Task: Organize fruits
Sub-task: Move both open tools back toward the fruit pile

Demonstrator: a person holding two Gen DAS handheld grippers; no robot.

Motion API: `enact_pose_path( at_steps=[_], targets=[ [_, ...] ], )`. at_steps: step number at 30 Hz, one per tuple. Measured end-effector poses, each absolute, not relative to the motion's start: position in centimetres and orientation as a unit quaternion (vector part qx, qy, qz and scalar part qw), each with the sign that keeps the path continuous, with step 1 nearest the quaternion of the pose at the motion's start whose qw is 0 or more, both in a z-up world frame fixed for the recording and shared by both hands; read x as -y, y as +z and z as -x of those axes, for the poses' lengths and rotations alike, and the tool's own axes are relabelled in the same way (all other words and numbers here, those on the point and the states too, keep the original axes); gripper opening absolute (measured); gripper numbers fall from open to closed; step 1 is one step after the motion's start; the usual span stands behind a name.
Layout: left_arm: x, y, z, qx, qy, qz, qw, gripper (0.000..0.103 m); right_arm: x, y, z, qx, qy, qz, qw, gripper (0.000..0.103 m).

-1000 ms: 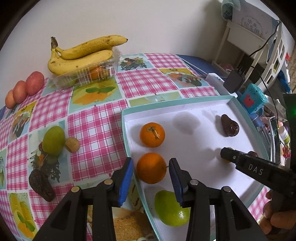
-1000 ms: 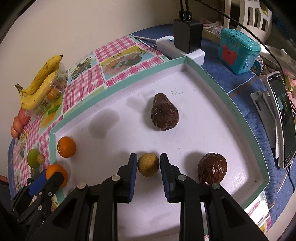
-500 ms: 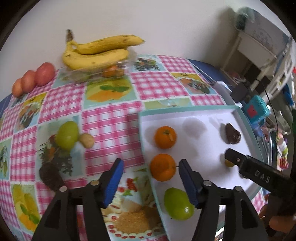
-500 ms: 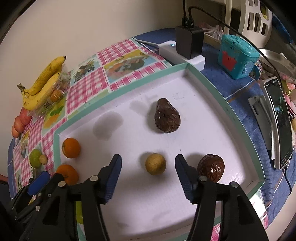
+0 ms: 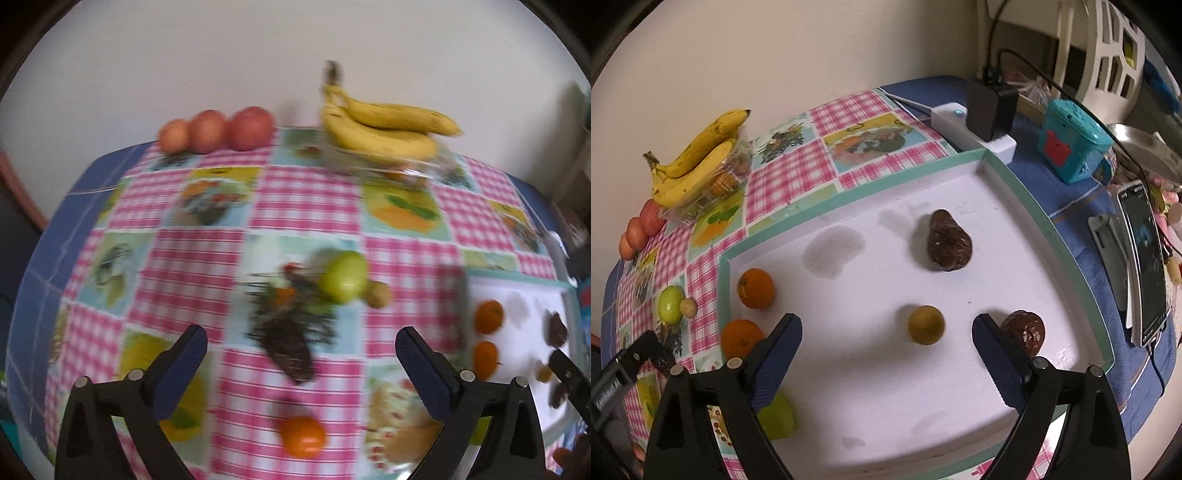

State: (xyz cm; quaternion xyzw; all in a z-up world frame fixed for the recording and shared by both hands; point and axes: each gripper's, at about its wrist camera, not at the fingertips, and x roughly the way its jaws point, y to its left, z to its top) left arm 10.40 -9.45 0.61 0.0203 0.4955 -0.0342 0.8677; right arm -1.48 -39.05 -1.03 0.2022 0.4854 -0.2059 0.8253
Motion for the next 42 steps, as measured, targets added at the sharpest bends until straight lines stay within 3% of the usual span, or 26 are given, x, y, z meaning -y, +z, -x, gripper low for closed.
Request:
enact_pose_path(
  at_steps=[23,42],
  targets=[
    [-7.8,4.2,-9.8,-0.461,0.109,0.058,0.879,0.103,25.8,1.3,-2.2,-0.491,-0.056,-0.144,0.857,0.094],
    [-8.2,-2.7,-9.4,-0.562,0.077,0.072,0.821,0.103,18.9,-2.0,-4.3,-0.543,-0.003,-0.121,0.831,0.094]
  ],
)
